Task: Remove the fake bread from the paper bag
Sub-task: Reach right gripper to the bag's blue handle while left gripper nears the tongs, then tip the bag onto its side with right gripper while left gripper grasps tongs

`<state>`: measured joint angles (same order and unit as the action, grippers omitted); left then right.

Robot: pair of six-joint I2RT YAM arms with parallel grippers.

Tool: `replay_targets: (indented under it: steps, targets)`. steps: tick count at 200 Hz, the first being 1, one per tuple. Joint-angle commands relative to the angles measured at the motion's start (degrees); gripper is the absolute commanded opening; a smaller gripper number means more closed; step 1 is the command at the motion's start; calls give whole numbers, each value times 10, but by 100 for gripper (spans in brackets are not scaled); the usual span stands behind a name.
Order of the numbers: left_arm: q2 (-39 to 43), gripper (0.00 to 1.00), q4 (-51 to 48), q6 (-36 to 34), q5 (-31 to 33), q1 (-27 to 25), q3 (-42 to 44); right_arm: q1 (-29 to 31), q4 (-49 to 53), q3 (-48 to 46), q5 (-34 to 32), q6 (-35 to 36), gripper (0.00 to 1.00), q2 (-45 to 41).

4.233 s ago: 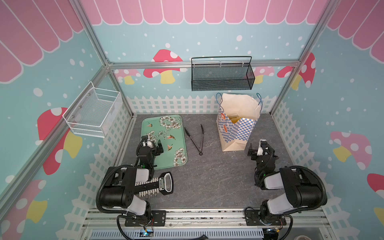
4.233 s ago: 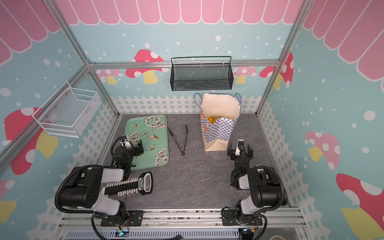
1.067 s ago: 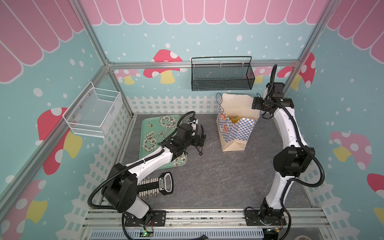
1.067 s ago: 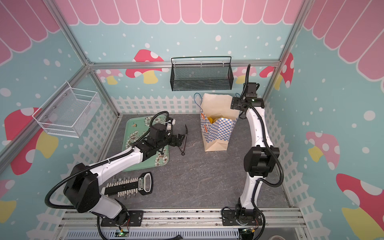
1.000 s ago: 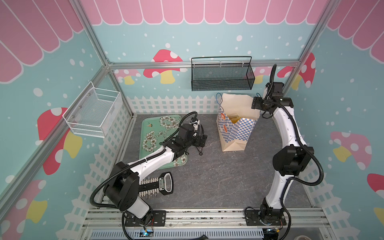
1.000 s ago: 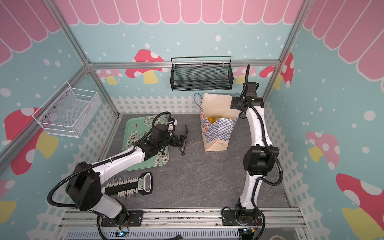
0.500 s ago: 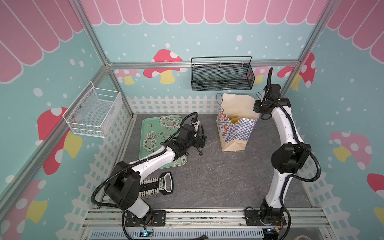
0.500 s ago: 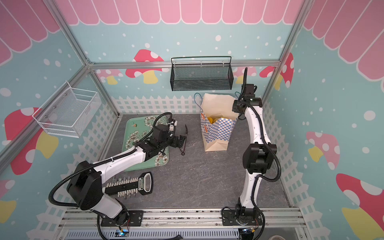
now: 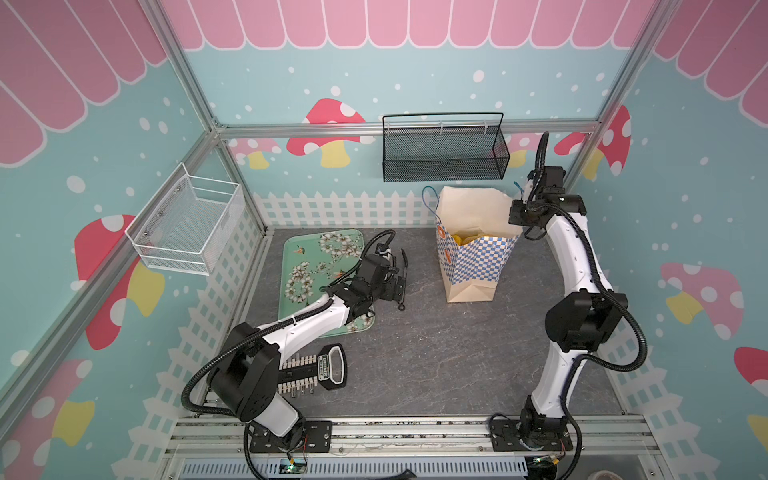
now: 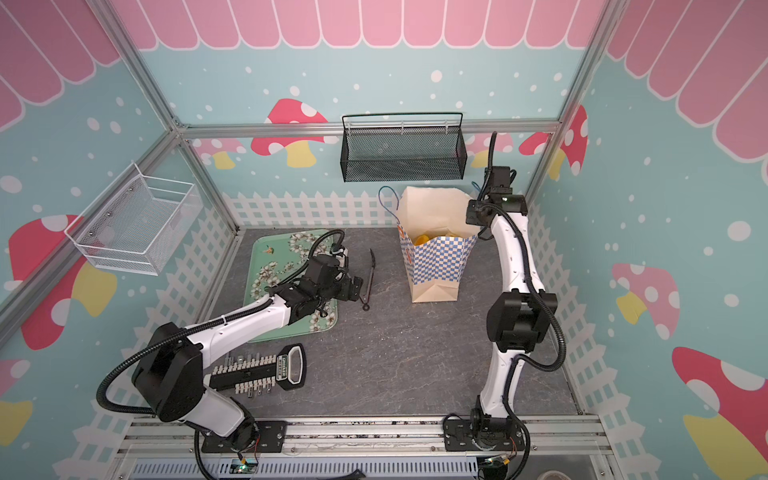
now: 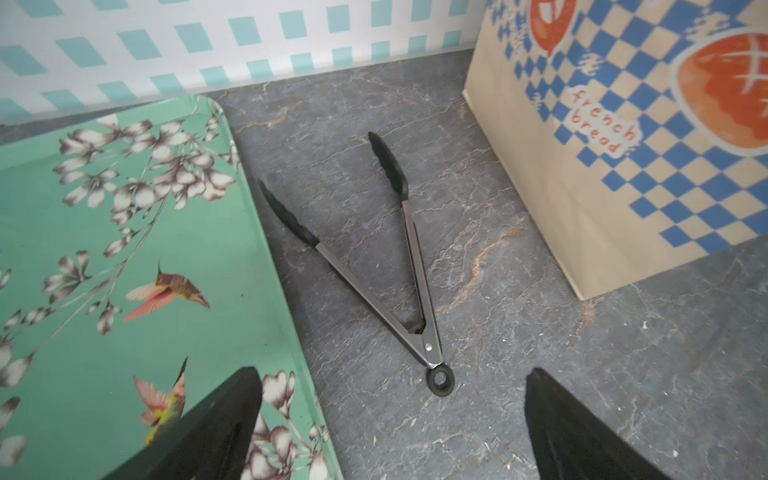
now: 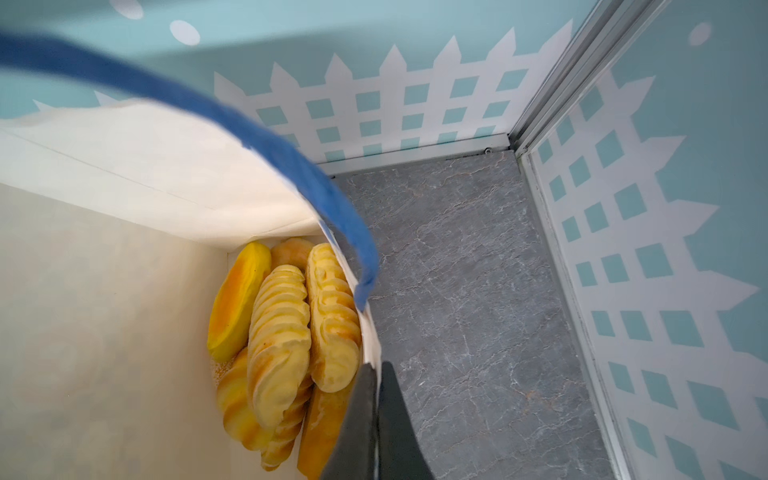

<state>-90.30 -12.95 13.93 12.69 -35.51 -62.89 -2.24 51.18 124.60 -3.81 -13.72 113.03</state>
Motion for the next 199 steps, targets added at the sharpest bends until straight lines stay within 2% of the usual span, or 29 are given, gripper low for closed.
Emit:
replay_targets:
  steps: [1, 29, 45, 50, 77, 89, 138, 159, 177, 199]
  targets:
    - [-27, 99, -63, 67, 30, -3, -37, 0, -17, 4, -31, 27, 0, -72]
    - [-81, 99, -98, 164, 33, -6, -86, 0, -22, -26, -32, 34, 0, -110]
    - [-119, 99, -111, 202, 53, -18, -114, 0, -35, -71, -27, 36, 0, -140]
    - [-129, 99, -114, 208, 76, -24, -121, 1, -41, -87, -24, 37, 0, -151]
    - [-182, 99, -109, 206, 164, -62, -158, 2, -94, -189, -10, 43, 0, -215]
    - [-205, 99, -105, 199, 183, -71, -172, 2, -118, -231, 1, 45, 0, -241]
    - [-270, 99, -57, 195, 185, -72, -181, 2, -189, -343, 45, 63, 0, -316]
    - [-290, 99, -36, 185, 178, -71, -189, 2, -207, -368, 60, 68, 0, -336]
    - [-306, 99, -28, 188, 199, -71, -192, 2, -219, -382, 70, 72, 0, -351]
    - [-322, 99, 35, 177, 215, -71, -171, 2, -229, -393, 77, 73, 0, -364]
